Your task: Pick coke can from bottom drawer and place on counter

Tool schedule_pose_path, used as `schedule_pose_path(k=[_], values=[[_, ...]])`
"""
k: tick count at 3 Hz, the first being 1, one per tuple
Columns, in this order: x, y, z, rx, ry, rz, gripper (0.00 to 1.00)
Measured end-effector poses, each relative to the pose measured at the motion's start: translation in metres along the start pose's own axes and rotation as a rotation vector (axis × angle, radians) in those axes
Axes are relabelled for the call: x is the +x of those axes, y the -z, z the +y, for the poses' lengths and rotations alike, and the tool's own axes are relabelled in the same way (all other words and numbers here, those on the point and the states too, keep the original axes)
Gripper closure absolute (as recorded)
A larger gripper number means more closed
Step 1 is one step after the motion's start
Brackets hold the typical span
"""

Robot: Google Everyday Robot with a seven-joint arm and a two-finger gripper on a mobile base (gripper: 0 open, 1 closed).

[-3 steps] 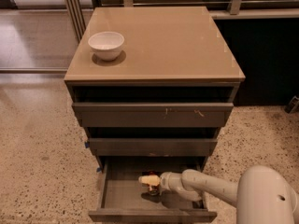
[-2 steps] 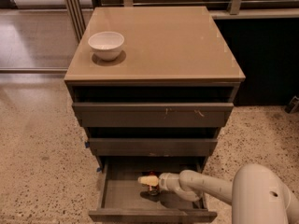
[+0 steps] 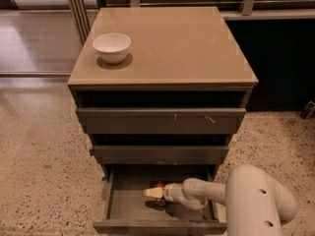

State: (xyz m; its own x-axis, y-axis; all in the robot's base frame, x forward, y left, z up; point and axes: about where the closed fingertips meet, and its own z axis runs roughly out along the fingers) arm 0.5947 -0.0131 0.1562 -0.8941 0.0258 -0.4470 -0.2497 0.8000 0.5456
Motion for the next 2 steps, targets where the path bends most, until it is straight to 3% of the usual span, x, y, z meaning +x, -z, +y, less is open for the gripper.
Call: schedule_pose_path(k=[2], values=[[0.0019, -0.0231, -0.0037, 0.025, 0.001, 0.024, 0.00]])
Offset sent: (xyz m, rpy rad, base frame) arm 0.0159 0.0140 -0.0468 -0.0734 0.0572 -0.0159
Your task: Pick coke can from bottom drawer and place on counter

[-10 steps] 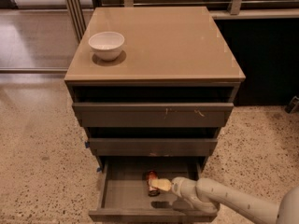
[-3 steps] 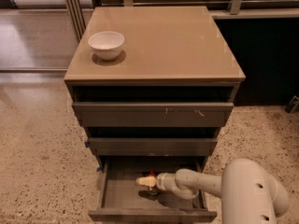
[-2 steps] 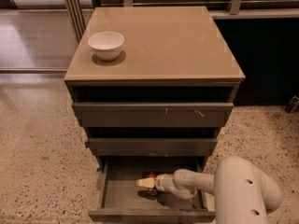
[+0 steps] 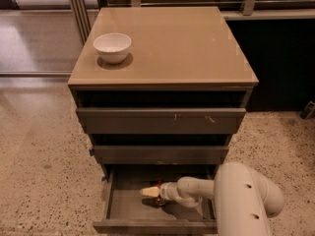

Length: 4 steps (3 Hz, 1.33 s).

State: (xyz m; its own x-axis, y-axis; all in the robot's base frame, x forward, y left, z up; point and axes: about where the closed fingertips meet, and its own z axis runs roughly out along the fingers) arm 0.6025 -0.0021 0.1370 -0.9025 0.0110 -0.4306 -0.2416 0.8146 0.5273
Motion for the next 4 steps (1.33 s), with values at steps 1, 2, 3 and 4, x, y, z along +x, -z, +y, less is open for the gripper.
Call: schedule_pose_path(k=[1, 2, 3, 4], values=[[0.0000, 0.0000, 0.0000, 0.000, 0.000, 0.000, 0.19], [0.0001, 0.0000, 0.0000, 0.000, 0.000, 0.000, 0.42], [0.0001, -0.0001, 0.0001, 0.000, 0.000, 0.000, 0.65], [0.0002, -0.0001, 0.0001, 0.000, 0.000, 0.000, 0.88]])
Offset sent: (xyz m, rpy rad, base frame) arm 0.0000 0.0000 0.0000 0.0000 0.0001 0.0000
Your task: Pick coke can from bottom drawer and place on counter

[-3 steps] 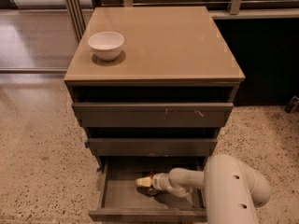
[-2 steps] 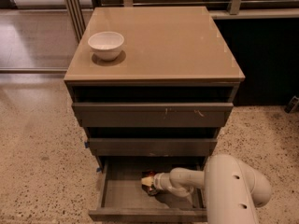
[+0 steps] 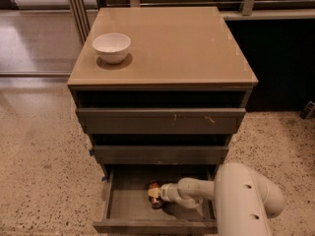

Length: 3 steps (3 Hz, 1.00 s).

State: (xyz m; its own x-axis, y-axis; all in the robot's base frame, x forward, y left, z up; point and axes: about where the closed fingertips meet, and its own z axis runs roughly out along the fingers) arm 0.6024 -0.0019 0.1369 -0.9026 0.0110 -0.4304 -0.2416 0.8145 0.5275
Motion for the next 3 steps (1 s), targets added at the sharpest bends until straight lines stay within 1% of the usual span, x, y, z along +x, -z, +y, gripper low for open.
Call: schedule_pose_path(k=[1, 2, 3], values=[[-0.003, 0.010, 0.010, -0.073, 0.013, -0.002, 1.00], [-0.006, 0.062, 0.035, -0.220, 0.066, -0.034, 1.00], [0.007, 0.134, 0.044, -0.311, 0.085, -0.059, 1.00]])
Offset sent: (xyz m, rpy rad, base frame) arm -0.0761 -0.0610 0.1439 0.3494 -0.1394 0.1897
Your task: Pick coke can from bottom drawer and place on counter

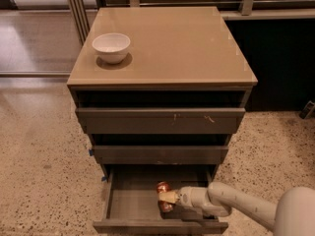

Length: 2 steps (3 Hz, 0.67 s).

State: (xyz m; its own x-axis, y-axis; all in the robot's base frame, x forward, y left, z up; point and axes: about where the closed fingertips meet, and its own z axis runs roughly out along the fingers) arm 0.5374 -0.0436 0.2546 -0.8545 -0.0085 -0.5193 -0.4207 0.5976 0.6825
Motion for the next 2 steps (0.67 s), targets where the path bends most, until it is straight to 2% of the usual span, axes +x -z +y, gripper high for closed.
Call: schedule_pose_path(k=[1, 2], values=[[0.0055, 0.0596, 0.0322, -0.061, 0.021, -0.016, 1.00], [0.0055, 0.0595, 0.0323, -0.062, 0.021, -0.016, 1.00]])
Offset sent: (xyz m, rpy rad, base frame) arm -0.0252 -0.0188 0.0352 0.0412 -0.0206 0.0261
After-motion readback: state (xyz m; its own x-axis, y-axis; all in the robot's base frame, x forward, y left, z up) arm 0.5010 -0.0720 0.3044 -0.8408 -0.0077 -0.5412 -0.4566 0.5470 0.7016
